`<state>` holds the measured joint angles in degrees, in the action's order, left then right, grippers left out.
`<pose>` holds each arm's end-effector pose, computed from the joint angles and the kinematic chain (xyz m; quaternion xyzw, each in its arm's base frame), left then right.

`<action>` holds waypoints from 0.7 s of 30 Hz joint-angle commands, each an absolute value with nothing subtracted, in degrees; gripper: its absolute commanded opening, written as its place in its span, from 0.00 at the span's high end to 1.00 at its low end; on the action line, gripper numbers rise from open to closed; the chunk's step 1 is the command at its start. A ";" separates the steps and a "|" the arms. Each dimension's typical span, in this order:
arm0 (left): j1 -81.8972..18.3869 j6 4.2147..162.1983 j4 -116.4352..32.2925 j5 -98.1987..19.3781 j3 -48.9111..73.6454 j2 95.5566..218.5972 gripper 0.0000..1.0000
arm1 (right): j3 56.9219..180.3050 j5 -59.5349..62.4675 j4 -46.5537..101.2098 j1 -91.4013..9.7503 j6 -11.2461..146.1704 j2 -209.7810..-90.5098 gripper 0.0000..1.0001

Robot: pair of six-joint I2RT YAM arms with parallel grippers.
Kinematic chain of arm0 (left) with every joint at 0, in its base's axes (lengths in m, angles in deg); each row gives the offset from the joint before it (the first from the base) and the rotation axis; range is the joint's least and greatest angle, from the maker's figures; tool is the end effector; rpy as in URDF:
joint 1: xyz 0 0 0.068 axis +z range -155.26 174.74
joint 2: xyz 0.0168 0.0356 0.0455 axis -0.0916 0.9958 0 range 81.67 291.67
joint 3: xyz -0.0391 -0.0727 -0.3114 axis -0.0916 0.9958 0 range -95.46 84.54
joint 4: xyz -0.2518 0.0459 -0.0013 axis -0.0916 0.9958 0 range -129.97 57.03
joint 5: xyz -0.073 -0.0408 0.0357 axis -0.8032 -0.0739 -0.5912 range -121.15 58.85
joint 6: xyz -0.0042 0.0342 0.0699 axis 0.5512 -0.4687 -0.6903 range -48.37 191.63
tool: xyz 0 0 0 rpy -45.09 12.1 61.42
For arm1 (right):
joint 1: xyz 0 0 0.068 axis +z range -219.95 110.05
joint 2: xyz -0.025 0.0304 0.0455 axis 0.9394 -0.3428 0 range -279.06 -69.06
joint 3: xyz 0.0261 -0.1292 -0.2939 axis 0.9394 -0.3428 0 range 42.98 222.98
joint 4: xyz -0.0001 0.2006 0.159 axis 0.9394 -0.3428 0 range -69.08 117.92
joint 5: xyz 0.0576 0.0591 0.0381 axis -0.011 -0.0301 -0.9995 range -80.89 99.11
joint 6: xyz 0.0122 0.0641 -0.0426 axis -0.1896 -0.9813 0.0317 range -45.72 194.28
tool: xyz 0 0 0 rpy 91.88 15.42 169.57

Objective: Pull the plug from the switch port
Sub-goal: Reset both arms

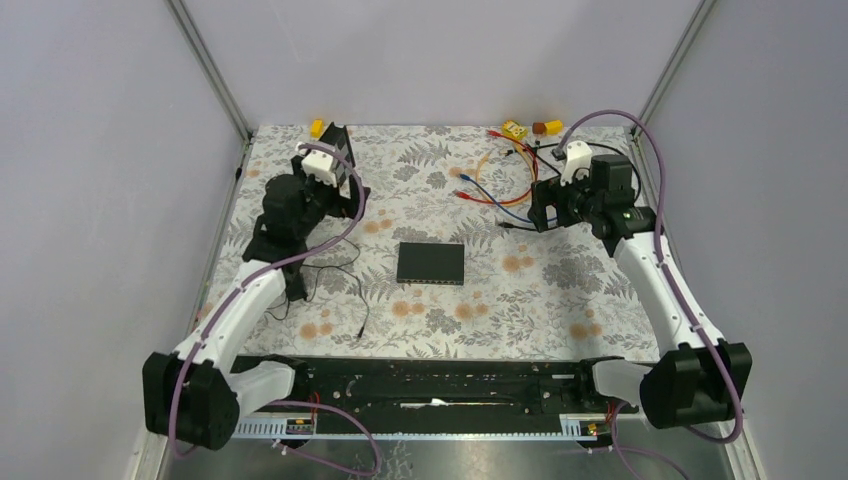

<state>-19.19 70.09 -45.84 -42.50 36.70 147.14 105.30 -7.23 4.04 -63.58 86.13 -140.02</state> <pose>0.2606 -0.0782 0.3563 0.1658 0.7566 -0.1441 0.6159 0.2752 0.0497 0.3602 -0.2049 0.8462 0.1017 0.4813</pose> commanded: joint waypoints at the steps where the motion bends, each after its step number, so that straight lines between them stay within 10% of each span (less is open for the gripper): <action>1: -17.74 70.12 -47.14 -39.29 36.44 142.69 0.01 | 103.40 -5.38 9.35 -63.71 84.41 -135.75 0.00; 21: -14.56 69.11 -43.01 -41.33 48.83 123.36 0.01 | 92.01 -2.33 13.33 -63.76 85.55 -118.09 0.00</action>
<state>-16.28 68.51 -40.92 -41.02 47.50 126.27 93.20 -4.80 8.26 -63.58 84.32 -121.66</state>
